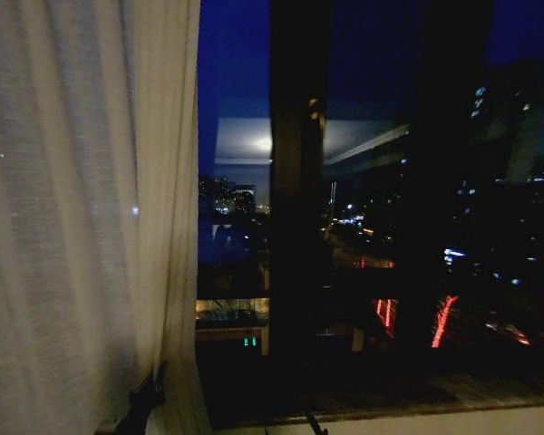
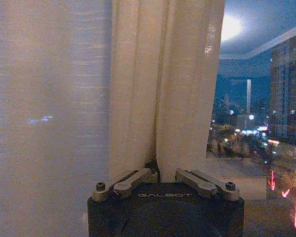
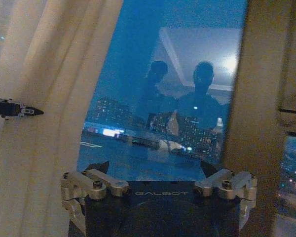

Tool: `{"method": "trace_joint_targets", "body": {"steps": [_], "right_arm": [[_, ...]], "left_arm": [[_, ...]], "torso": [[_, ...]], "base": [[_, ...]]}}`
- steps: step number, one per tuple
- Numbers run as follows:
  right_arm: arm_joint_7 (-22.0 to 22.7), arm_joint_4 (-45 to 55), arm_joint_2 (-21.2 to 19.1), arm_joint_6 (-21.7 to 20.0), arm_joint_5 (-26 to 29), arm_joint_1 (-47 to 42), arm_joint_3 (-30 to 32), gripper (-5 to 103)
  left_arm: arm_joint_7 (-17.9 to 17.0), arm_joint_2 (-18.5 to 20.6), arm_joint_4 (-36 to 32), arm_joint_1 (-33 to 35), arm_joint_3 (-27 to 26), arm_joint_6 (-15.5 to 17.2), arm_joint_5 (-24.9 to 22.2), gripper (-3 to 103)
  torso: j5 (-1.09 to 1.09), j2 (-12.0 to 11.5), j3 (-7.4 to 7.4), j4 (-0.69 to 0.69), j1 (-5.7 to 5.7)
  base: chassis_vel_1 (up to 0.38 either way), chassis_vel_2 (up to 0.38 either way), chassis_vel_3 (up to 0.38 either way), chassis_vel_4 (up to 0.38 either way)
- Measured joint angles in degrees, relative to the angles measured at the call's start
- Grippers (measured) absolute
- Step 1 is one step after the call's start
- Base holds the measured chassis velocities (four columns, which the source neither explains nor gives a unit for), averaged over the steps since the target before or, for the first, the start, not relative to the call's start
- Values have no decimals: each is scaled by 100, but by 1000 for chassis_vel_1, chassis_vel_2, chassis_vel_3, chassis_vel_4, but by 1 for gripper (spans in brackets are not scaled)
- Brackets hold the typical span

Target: Open the curtains by pulling them apart, changing their state from closed to fully open.

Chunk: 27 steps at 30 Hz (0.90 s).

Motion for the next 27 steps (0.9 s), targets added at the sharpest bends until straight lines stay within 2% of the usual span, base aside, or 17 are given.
{"method": "trace_joint_targets", "body": {"steps": [19,27], "right_arm": [[20,-121,1,11,342,158,-84,100],[22,-116,-1,16,331,120,-222,100]], "left_arm": [[1,-65,-86,130,-114,-10,46,0],[-6,-52,-131,228,-189,-7,-6,0]], "torso": [[-2,0,0,2,0],[0,0,0,1,0]], "base": [[357,318,-363,-311],[67,60,-52,-84]]}}
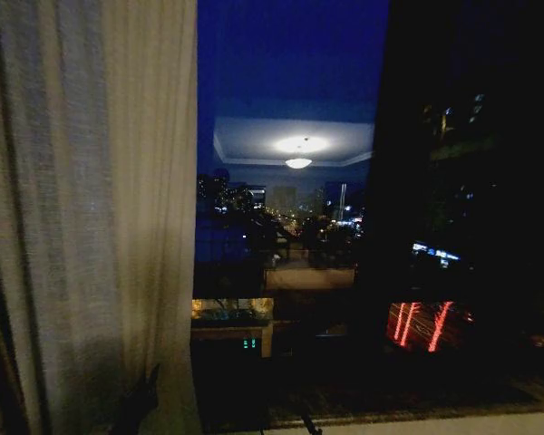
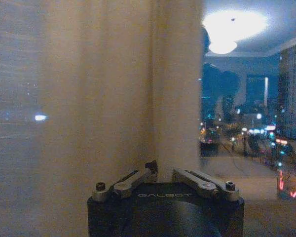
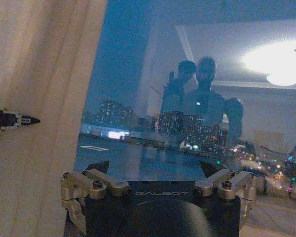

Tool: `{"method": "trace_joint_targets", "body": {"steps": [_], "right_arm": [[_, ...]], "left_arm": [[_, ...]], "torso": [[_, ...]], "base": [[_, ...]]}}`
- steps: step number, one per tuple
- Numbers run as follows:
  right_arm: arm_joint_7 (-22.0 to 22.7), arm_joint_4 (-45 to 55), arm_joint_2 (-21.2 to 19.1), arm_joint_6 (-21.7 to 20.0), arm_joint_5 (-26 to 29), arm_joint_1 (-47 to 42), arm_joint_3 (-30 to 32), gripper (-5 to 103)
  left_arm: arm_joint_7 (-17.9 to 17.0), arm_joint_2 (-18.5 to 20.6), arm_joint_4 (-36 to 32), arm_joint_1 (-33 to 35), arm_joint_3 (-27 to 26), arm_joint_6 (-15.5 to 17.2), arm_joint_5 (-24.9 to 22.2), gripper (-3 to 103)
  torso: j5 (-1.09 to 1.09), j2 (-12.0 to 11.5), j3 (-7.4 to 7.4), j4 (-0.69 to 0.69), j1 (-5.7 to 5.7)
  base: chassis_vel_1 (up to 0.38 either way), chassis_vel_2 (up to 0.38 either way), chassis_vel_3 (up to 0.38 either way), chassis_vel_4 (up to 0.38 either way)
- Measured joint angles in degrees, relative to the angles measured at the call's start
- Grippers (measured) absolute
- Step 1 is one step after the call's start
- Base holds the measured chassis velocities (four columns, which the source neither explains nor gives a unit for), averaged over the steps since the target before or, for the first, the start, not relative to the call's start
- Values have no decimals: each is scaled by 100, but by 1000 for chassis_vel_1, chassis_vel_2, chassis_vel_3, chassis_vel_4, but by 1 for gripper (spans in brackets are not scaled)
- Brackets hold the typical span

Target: Open the curtains by pulling them apart, changing their state from closed to fully open.

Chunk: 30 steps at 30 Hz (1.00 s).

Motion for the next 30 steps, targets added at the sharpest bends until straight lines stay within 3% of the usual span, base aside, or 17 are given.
{"method": "trace_joint_targets", "body": {"steps": [30], "right_arm": [[22,78,1,-109,-359,-14,-6,100]], "left_arm": [[-1,-145,-72,37,-27,0,65,0]], "torso": [[0,0,-1,0,-1]], "base": [[17,15,-20,-16]]}}
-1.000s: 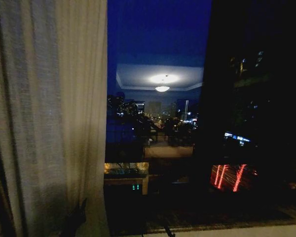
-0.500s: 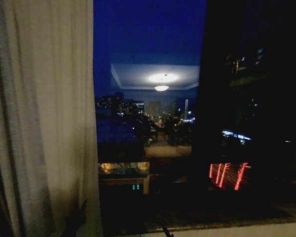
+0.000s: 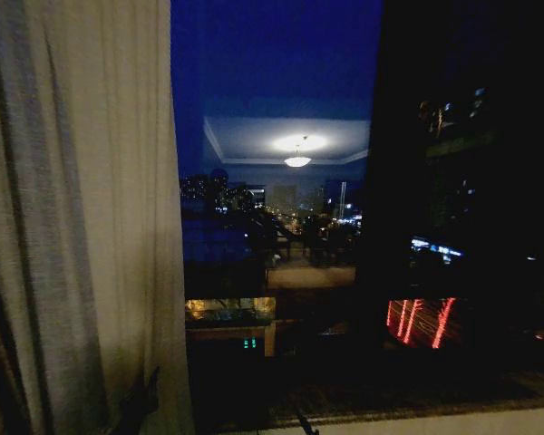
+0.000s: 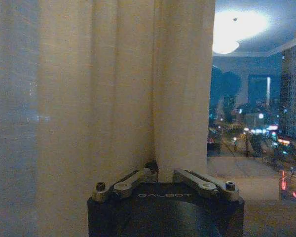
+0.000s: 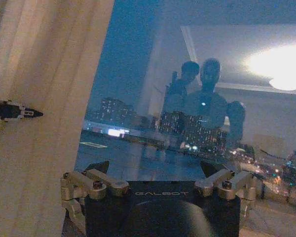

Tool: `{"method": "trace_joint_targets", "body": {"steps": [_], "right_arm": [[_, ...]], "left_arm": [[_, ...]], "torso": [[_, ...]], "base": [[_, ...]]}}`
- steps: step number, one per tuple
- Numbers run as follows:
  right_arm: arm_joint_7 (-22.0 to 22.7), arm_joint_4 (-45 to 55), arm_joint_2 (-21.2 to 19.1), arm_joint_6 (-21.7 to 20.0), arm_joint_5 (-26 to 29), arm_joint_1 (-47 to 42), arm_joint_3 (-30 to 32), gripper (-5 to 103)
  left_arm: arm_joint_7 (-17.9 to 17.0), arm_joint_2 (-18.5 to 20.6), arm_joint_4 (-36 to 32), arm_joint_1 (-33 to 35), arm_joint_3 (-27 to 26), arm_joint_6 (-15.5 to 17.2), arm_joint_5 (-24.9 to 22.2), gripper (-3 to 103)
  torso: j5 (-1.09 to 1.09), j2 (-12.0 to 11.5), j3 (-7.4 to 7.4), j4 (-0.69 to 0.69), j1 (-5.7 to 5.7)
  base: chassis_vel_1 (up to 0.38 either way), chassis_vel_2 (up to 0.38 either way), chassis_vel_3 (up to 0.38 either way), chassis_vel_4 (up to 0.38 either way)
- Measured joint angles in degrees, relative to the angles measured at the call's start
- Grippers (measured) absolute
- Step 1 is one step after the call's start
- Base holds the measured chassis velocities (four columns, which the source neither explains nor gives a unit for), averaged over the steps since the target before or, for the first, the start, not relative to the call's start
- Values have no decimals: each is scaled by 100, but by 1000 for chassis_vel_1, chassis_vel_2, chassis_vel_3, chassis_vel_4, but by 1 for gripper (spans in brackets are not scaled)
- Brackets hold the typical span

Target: Open the curtains by pulling them apart, changing their state from closed to fully open.

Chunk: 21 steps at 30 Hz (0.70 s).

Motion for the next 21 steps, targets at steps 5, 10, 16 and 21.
{"method": "trace_joint_targets", "body": {"steps": [5,10,16,21], "right_arm": [[5,16,1,18,4,-3,5,100],[5,24,2,54,22,-21,12,100],[5,-20,-1,182,258,-2,14,100],[0,-10,0,211,273,-3,16,100]], "left_arm": [[-2,-10,-37,23,-9,-5,5,0],[-5,-29,-62,38,-20,-9,12,0],[-6,-59,-90,72,-24,-9,29,0],[-64,-77,-154,112,-76,-9,30,0]], "torso": [[0,0,0,0,1],[-2,0,0,1,1],[2,0,0,-1,0],[0,0,0,0,0]], "base": [[125,132,-124,-140],[75,94,-83,-76],[0,0,0,0],[0,0,0,0]]}}
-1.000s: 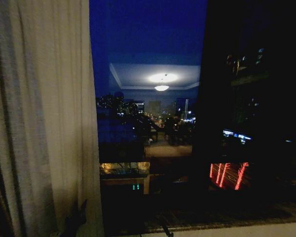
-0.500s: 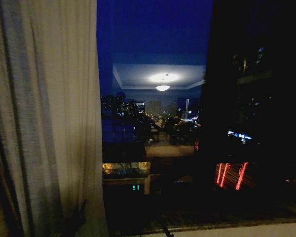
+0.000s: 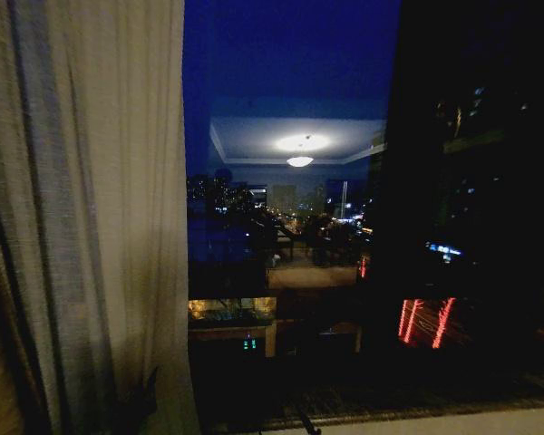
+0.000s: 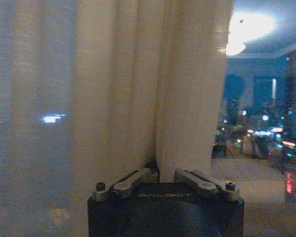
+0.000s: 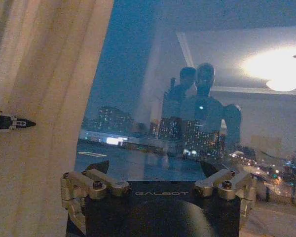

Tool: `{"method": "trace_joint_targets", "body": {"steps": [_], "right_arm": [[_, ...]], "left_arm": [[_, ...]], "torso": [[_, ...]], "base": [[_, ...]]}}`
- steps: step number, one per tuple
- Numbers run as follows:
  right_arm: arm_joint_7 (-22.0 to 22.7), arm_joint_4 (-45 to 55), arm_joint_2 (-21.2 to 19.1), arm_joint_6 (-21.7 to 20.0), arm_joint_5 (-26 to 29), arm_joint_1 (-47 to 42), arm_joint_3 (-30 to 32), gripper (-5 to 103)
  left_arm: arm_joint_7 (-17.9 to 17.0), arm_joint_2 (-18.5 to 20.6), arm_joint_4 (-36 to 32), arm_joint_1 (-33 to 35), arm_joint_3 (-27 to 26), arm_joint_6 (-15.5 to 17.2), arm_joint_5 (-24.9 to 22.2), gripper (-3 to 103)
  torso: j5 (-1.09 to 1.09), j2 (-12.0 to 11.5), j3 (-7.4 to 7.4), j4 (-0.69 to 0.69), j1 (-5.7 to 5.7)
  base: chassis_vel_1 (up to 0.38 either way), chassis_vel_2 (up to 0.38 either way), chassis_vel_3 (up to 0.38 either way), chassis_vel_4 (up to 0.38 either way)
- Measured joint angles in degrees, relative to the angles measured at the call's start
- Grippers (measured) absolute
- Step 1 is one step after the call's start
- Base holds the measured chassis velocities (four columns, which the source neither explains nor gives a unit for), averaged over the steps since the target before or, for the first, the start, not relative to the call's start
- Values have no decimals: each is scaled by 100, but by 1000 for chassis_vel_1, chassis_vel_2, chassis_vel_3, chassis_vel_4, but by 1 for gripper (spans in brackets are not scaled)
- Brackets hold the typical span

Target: Open the curtains by pulling them apart, changing their state from closed to fully open.

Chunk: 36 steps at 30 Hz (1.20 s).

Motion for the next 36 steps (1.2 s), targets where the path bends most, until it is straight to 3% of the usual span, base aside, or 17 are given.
{"method": "trace_joint_targets", "body": {"steps": [5,7,8,11,13,14,21,25,34,35,36], "right_arm": [[-10,0,1,39,-4,-11,-9,100],[-13,-26,0,77,-3,-12,-3,100],[-13,-26,0,77,-3,-12,-3,100],[-19,-55,0,122,7,-21,4,100],[-19,-56,0,124,8,-21,5,100],[-24,-72,0,131,14,-6,4,100],[-46,-174,0,133,34,158,-77,100],[-56,-229,0,131,32,193,-163,100],[-138,-253,0,116,13,192,-224,100],[-140,-247,0,112,12,197,-218,100],[-141,-244,0,107,12,201,-208,100]], "left_arm": [[-352,-24,-58,-26,-82,17,-10,0],[-796,-65,-96,-129,-317,63,-12,0],[-796,-65,-96,-129,-317,63,-12,0],[-1491,-90,-142,-268,-899,191,-46,0],[-1549,-89,-142,-275,-986,200,-55,0],[-1722,-57,-92,-287,-1425,213,-183,0],[-1649,232,254,-77,-2811,217,-1034,0],[-1616,398,559,1,-3245,140,-1254,0],[-1591,543,771,-158,-3175,109,-1254,0],[-1440,544,776,-184,-3101,107,-1228,0],[-1017,530,778,-196,-2993,37,-1143,0]], "torso": [[-2,0,0,0,0],[-1,0,0,-1,0],[-1,0,0,-1,0],[0,0,0,-2,0],[0,0,0,-2,0],[0,0,0,1,0],[0,0,0,2,0],[-1,0,0,2,0],[-1,0,0,-1,0],[-1,0,0,-1,0],[0,0,0,0,0]], "base": [[0,0,0,0],[0,0,0,0],[0,0,0,0],[0,0,0,0],[0,0,0,0],[0,0,0,0],[0,0,0,0],[0,0,0,0],[0,0,0,0],[0,0,0,0],[0,0,0,0]]}}
